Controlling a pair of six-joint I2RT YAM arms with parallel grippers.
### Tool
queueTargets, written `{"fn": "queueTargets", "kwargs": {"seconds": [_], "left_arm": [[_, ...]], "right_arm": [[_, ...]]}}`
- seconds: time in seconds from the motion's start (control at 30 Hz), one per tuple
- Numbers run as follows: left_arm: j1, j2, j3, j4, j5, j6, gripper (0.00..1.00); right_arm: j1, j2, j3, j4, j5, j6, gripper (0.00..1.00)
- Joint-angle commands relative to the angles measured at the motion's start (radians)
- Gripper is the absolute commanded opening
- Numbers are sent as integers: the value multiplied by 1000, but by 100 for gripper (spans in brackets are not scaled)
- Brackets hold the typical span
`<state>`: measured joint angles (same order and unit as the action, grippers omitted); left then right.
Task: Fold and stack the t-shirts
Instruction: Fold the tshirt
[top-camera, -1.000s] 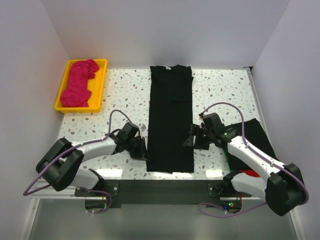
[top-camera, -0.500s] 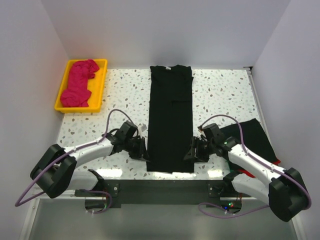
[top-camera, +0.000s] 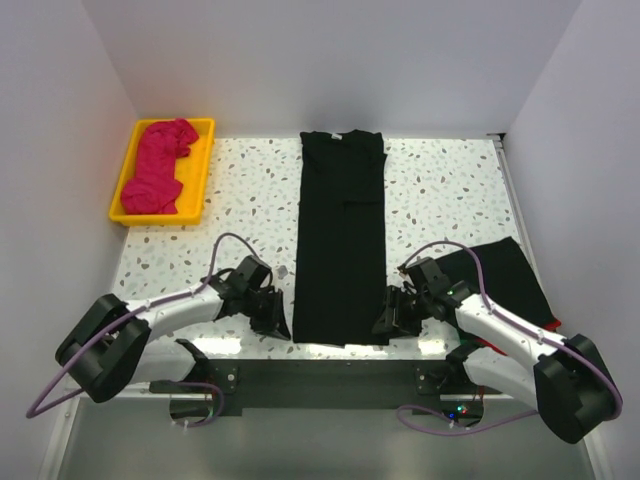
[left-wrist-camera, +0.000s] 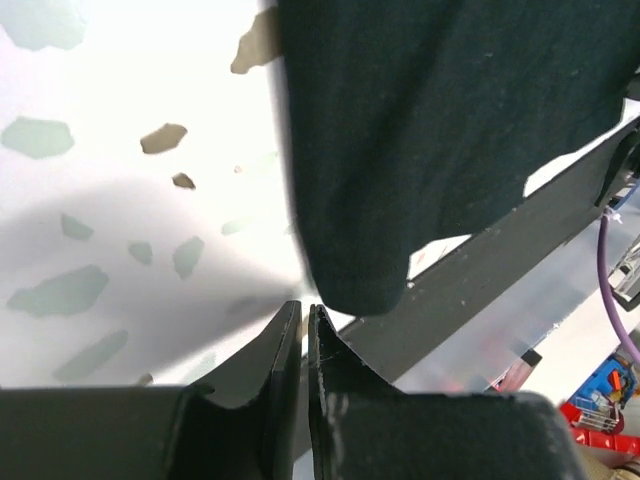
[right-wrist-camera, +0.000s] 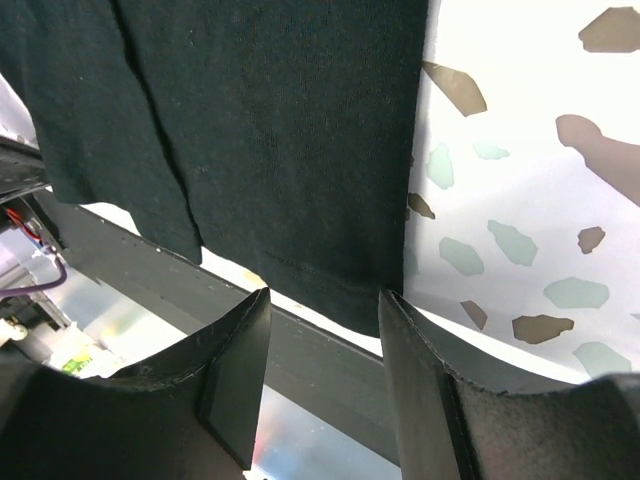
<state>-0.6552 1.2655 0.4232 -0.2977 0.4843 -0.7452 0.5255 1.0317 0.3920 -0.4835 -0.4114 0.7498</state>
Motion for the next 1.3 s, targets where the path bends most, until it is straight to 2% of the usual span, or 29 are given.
{"fn": "queueTargets", "kwargs": {"seconds": [0.0,0.1,0.23,0.5,0.77,0.93,1.07,1.17,1.27], "left_arm": [[-3,-49,86,-114,-16,35,12],[-3,-86,187,-175,-30,55,12],[-3,-60,215,-115,-17,40,14],[-17,-3,51,87,56,-19,12],[-29,15,-34,74,5,-22,11],[-29,-24,11,11,-15,3,11],[-27,-75,78,-37,28,24,11],[-29,-101,127,-8,56,27,11],[-30,-62,141,73,94,11,11]], "right_arm": [[5,-13,-12,-30,-6,-9,51],[5,-30,-15,-46,0,-13,51],[5,-44,-24,-44,5,-3,51],[4,-71,-13,-83,26,-6,51],[4,-59,-19,-81,26,-1,51],[5,-61,-7,-109,39,-9,51],[5,-68,-1,-121,39,-12,51],[4,-78,-2,-129,45,-13,51],[5,-81,-8,-129,46,-10,51]]}}
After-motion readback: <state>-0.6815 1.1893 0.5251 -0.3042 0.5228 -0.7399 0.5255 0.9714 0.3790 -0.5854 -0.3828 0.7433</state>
